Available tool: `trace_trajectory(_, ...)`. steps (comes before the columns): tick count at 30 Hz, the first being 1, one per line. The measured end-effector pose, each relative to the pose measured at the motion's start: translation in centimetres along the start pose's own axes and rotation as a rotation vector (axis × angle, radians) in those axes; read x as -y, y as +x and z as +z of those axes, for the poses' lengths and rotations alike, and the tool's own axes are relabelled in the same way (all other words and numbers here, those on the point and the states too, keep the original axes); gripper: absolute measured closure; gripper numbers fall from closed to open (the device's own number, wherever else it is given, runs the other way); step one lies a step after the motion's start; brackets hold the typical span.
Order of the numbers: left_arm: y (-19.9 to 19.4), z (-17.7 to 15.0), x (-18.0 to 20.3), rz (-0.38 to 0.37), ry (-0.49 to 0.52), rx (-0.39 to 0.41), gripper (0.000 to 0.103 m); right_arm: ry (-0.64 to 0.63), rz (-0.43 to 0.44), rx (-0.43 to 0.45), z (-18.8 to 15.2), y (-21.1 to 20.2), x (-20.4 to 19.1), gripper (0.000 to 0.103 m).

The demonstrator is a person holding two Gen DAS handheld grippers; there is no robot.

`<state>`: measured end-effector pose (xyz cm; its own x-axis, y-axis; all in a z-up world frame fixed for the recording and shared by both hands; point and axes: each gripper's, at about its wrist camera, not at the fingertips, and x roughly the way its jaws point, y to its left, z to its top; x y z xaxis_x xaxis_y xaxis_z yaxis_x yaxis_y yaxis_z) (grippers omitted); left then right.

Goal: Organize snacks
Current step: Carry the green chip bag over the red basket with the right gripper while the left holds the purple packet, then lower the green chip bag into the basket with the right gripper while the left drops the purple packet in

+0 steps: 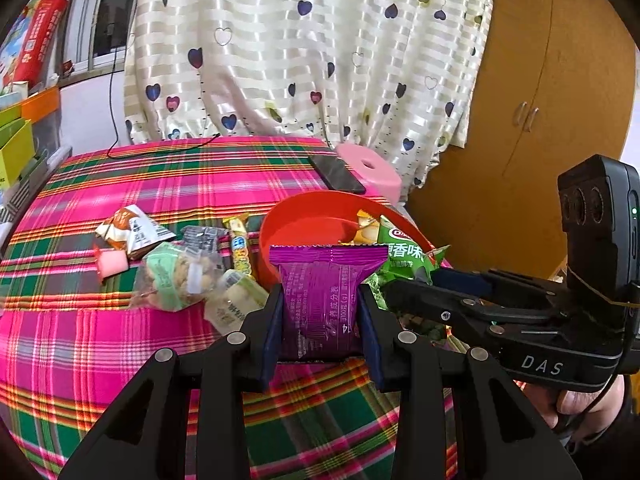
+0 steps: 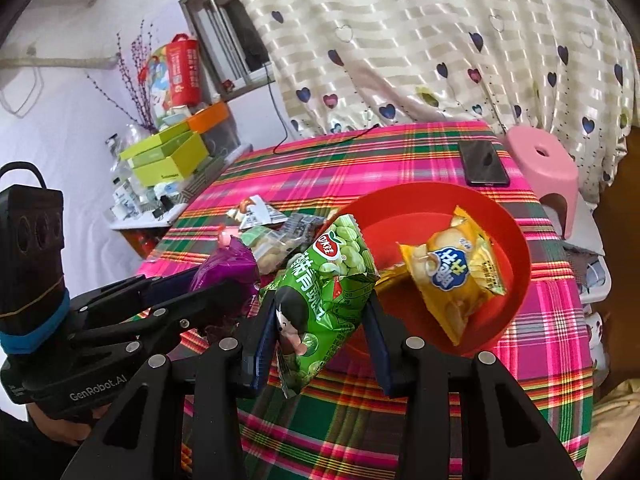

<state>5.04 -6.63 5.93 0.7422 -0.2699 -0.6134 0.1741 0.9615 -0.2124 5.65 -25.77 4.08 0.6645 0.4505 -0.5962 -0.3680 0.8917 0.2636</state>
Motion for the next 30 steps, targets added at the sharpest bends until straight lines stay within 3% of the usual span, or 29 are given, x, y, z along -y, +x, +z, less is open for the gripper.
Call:
trace_trajectory(19,3.9,1.1,2.0,-0.046,0.029,-0.061,0.067,0.086,-0.077,-0.004,-0.4,-0.8,5.3,0.064)
trace_trajectory(30,7.4,1.4,3.0,-0.073,0.073,-0.124,0.067,0.123,-0.129,-0.049,-0.6,0.6,7.7,0.064)
